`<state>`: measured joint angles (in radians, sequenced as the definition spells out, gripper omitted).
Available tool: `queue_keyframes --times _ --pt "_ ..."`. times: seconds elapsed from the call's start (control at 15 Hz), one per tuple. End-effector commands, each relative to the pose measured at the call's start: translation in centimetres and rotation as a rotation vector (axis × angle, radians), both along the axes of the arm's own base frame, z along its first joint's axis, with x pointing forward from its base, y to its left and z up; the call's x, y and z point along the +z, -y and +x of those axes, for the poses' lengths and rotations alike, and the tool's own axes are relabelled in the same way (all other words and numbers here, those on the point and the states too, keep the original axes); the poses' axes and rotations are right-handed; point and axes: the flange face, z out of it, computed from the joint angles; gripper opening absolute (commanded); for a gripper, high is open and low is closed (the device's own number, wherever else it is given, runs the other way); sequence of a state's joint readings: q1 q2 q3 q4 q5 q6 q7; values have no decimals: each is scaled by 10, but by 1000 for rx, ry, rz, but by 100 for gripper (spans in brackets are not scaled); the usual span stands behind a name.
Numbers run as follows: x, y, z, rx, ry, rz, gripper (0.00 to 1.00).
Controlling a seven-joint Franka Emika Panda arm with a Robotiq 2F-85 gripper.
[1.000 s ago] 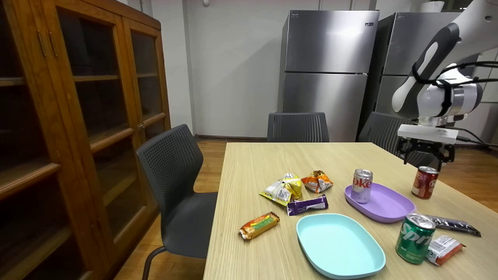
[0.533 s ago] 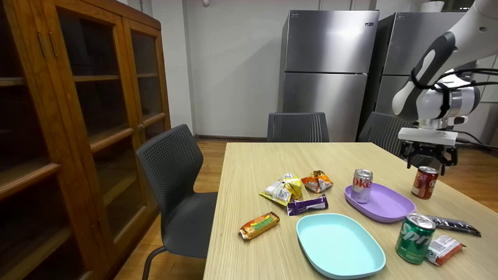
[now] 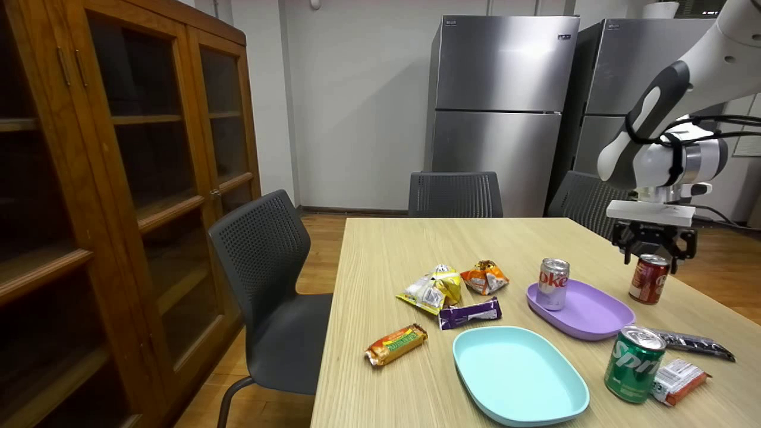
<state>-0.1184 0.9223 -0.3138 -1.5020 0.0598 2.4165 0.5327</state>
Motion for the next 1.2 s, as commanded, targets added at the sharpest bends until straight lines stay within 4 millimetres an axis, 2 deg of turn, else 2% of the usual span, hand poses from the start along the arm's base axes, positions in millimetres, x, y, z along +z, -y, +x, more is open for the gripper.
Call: queue_keyframes --times 0.0,0.13,0.2,0.67,0.93,1.13 --pt "4 2 9 -32 -2 15 58" --pt "9 3 9 -35 7 10 42" --pt "15 2 9 -33 14 4 40" --pt "44 -22 8 6 66 -2 39" --pt "57 -49 5 30 85 5 39" --pt "64 -77 0 53 93 13 39"
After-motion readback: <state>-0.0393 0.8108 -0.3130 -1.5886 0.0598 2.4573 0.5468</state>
